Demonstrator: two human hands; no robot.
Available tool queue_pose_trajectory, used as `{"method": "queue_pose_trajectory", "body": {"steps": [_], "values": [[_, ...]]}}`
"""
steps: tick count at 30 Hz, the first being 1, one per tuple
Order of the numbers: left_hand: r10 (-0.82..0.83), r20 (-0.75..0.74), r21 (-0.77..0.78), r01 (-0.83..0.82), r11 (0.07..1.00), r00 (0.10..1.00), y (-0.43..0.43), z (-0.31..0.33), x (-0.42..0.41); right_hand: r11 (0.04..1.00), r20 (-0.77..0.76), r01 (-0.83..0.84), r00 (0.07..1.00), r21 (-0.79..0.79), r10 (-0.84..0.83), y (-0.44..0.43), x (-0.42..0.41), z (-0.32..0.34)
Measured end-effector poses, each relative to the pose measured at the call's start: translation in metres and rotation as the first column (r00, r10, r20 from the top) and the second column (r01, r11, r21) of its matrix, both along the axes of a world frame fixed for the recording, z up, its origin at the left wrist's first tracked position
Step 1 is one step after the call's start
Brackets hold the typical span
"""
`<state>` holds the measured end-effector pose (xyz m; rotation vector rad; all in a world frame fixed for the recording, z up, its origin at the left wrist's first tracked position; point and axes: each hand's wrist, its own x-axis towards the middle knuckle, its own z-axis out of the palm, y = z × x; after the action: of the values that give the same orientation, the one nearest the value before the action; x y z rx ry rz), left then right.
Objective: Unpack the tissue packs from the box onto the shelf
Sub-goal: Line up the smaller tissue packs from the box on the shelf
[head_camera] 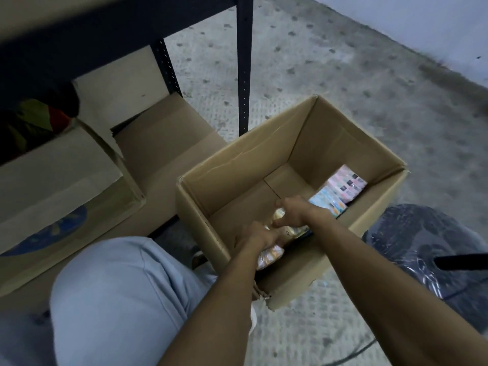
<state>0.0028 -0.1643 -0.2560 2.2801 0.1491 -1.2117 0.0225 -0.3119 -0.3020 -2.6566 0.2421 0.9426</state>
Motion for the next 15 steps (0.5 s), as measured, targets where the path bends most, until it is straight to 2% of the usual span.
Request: {"method": "queue_pose_trajectory", "body": {"steps": [5, 15], "values": [[-0.010, 0.109, 0.003, 0.010, 1.000, 0.994, 0.008, 0.019, 0.002, 0.999, 0.049, 0.036, 0.998, 0.017, -0.037, 0.001, -0.008, 0.021], [-0.048, 0.343, -0.048, 0.069, 0.996, 0.938, 0.034, 0.094, 0.009, 0.983, 0.350, 0.137, 0.921, 0.120, -0.171, 0.000, -0.031, 0.111]]}}
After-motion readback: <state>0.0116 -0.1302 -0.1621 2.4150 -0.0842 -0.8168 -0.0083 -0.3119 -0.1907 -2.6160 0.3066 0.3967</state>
